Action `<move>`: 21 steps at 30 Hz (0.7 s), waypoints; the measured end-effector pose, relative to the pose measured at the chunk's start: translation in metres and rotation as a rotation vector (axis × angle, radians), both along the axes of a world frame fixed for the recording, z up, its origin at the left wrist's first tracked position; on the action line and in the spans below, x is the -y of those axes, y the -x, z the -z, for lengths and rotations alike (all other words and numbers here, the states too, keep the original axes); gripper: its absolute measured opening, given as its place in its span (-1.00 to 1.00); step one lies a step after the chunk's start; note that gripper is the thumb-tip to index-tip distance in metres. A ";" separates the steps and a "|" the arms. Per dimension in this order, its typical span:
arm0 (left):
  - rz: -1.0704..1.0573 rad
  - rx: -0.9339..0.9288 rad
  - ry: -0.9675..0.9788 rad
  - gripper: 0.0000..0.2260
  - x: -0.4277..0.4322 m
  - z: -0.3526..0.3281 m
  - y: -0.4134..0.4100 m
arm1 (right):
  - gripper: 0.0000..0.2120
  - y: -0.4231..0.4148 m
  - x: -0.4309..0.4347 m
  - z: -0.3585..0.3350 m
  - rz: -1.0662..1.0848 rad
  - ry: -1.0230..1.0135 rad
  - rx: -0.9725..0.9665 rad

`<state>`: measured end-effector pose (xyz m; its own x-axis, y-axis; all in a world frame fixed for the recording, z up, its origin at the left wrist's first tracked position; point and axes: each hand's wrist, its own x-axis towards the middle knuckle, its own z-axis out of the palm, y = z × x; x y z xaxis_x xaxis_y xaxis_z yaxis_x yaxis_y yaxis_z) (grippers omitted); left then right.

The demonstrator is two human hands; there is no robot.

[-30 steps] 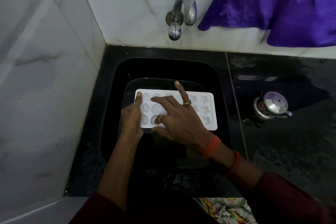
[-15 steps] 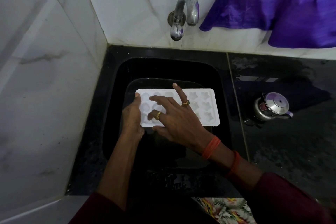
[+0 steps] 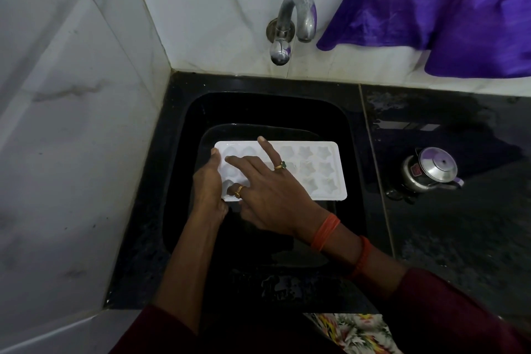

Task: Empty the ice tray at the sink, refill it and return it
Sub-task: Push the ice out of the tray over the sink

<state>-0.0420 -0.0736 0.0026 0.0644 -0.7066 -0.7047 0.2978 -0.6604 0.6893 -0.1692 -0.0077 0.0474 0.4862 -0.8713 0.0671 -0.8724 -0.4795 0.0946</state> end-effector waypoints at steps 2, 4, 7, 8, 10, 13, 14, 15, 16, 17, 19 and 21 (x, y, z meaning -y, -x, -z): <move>0.001 0.027 -0.007 -0.71 0.001 0.001 -0.001 | -0.67 -0.001 0.002 -0.001 -0.005 0.020 0.009; -0.008 0.036 0.010 -0.74 0.002 0.001 -0.001 | -0.70 -0.002 0.003 -0.002 -0.017 0.049 0.035; -0.008 0.033 0.019 -0.72 0.003 -0.001 0.001 | -0.72 -0.002 0.004 0.000 -0.020 0.095 0.055; 0.001 0.037 0.015 -0.71 0.004 -0.001 0.002 | -0.73 -0.001 0.005 0.000 -0.016 0.105 0.060; 0.020 0.055 0.008 -0.70 0.004 -0.002 0.002 | -0.76 0.000 0.006 0.000 -0.013 0.117 0.069; 0.031 0.053 -0.001 -0.70 0.004 -0.002 0.003 | -0.74 0.001 0.008 -0.001 -0.017 0.112 0.100; 0.035 0.058 -0.010 -0.70 0.004 -0.002 0.003 | -0.71 0.001 0.008 -0.001 -0.016 0.107 0.106; 0.039 0.064 -0.017 -0.71 0.005 -0.003 0.003 | -0.69 0.001 0.008 -0.001 -0.015 0.101 0.106; 0.042 0.066 -0.017 -0.71 0.005 -0.002 0.004 | -0.67 0.001 0.008 -0.002 -0.014 0.090 0.101; 0.043 0.071 -0.012 -0.71 0.005 -0.002 0.004 | -0.67 0.001 0.008 -0.003 -0.012 0.077 0.092; 0.036 0.073 -0.001 -0.72 0.004 -0.001 0.005 | -0.65 0.001 0.008 -0.005 -0.006 0.062 0.071; 0.037 0.076 -0.003 -0.72 0.005 -0.001 0.005 | -0.64 0.001 0.009 -0.008 0.002 0.075 0.066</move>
<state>-0.0467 -0.0790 0.0035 0.0917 -0.7075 -0.7007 0.2206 -0.6718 0.7072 -0.1699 -0.0164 0.0551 0.4771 -0.8634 0.1639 -0.8787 -0.4719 0.0721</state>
